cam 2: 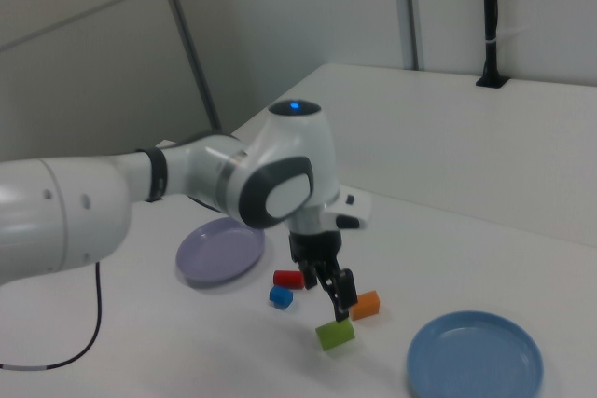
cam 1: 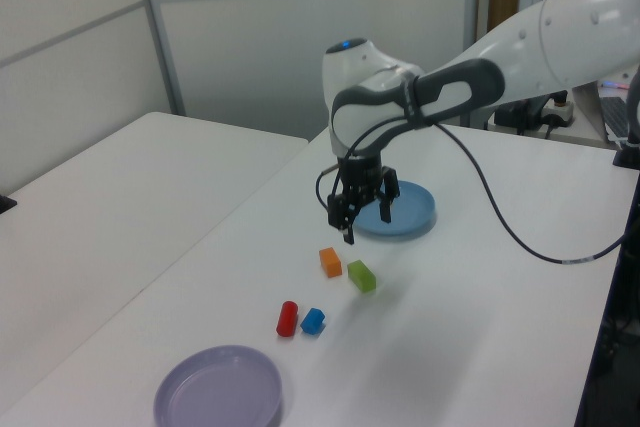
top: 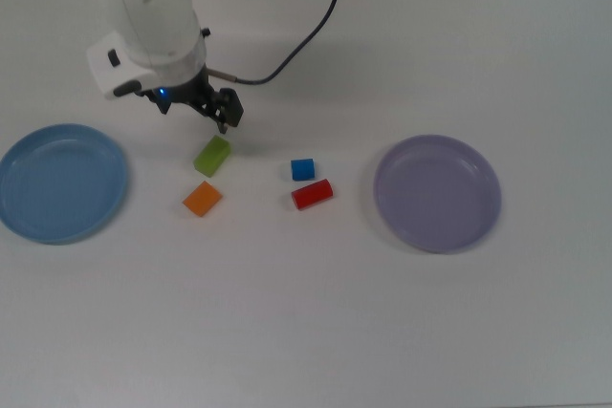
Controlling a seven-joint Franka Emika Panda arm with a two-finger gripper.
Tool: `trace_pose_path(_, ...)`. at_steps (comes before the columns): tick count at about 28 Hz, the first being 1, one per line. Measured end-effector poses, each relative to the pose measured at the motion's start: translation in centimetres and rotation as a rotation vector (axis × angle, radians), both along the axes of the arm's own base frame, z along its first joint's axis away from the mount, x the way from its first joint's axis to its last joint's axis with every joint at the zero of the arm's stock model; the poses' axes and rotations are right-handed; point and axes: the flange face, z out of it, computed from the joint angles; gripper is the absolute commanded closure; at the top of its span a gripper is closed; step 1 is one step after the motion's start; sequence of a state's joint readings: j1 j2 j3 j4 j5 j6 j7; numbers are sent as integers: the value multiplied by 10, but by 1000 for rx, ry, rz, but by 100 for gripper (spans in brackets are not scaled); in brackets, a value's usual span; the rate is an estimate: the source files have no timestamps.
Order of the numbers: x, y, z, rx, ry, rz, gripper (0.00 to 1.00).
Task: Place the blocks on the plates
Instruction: 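Lower the gripper onto the green block and grasp it, then carry the green block onto the light blue plate and release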
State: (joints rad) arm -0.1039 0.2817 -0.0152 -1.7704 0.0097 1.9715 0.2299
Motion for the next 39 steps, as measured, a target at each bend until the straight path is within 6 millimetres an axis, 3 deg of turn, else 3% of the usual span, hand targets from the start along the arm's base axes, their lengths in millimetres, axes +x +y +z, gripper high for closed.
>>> trace_pose_path(8,14,0,-53,-3,3,-15,1)
trace_pose_path(9,15,1,-57,-4,-1,-15,10)
trace_pose_path(13,18,2,-66,-5,-10,-19,29)
trace_pose_path(14,18,3,-68,-5,-10,-19,37)
trace_pose_path(15,18,3,-69,-5,-9,-18,51)
trace_pose_path(19,16,7,-74,-20,2,1,68)
trace_pose_path(21,16,12,-76,-26,8,13,85)
trace_pose_path(24,15,17,-80,-30,15,26,98)
trace_pose_path(34,16,14,-74,-36,5,29,100)
trace_pose_path(37,17,-1,-54,-45,-17,42,100)
trace_pose_path(39,16,-20,-29,-49,-34,63,99)
